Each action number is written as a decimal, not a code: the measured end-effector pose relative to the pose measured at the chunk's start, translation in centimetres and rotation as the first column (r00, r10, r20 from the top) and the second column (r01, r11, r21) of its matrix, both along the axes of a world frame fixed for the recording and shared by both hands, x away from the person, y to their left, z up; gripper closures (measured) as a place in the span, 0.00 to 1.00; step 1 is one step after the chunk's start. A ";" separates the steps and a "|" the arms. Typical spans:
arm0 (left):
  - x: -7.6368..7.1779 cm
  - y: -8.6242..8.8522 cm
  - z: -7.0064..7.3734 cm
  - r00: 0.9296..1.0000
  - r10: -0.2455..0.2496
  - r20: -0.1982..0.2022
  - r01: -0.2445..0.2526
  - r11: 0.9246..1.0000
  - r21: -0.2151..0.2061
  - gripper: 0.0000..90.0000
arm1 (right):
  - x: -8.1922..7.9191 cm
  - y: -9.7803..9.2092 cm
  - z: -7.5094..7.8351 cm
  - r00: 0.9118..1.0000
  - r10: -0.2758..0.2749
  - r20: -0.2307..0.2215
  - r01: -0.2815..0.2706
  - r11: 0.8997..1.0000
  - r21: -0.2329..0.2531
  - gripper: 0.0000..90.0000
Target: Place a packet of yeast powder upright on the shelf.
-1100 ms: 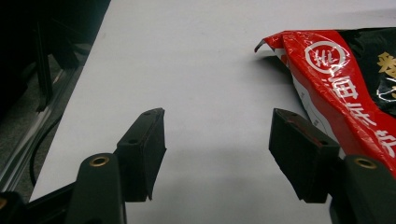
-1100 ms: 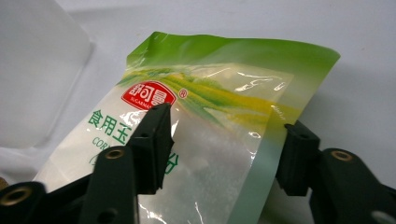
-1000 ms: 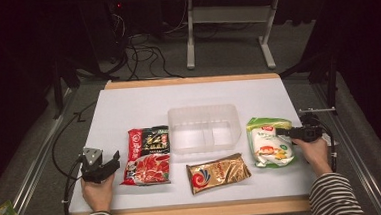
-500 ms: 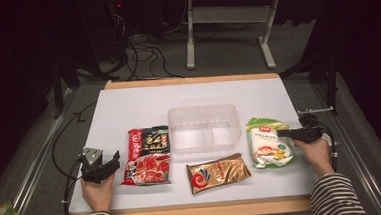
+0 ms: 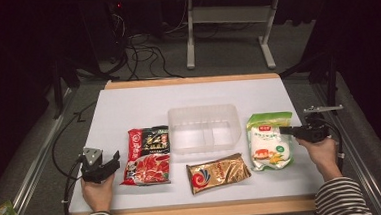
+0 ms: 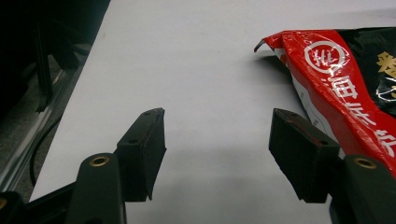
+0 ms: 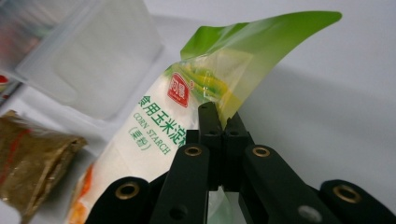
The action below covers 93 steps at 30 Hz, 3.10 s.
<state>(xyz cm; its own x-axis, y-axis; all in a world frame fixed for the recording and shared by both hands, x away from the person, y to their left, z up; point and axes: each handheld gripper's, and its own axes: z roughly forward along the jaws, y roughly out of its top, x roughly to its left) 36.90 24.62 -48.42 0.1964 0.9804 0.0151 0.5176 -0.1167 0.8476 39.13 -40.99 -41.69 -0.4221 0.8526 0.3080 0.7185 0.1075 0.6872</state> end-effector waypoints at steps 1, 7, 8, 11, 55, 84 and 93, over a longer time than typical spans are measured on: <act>0.0 0.0 0.0 1.000 0.001 0.001 -0.001 1.000 0.000 0.41 | -0.2 0.1 0.5 1.000 0.005 0.013 -0.005 1.000 0.003 1.00; 0.0 0.0 0.0 1.000 0.001 0.001 -0.001 1.000 0.000 0.41 | -0.9 0.9 2.4 0.998 0.043 0.054 -0.042 0.999 -0.014 1.00; 0.0 0.0 0.0 1.000 0.000 0.001 0.000 1.000 0.000 0.41 | -1.0 1.1 2.7 0.997 0.050 0.061 -0.049 0.999 -0.019 1.00; 0.0 0.0 0.0 1.000 -0.001 0.001 0.001 1.000 -0.001 0.41 | -1.2 1.7 3.4 0.995 0.062 0.082 -0.062 0.998 -0.009 1.00; 0.0 0.1 0.0 1.000 -0.001 -0.001 0.001 1.000 -0.006 0.41 | -5.0 4.4 8.9 0.964 0.116 0.238 -0.116 0.993 -0.015 1.00; 0.0 0.1 0.0 1.000 -0.001 0.002 0.001 1.000 -0.003 0.40 | -6.3 7.5 11.4 0.928 0.197 0.316 -0.209 0.978 0.005 1.00; 0.0 0.1 0.0 1.000 -0.001 0.003 0.001 1.000 -0.004 0.40 | -5.6 9.3 12.2 0.919 0.227 0.322 -0.246 0.969 0.016 1.00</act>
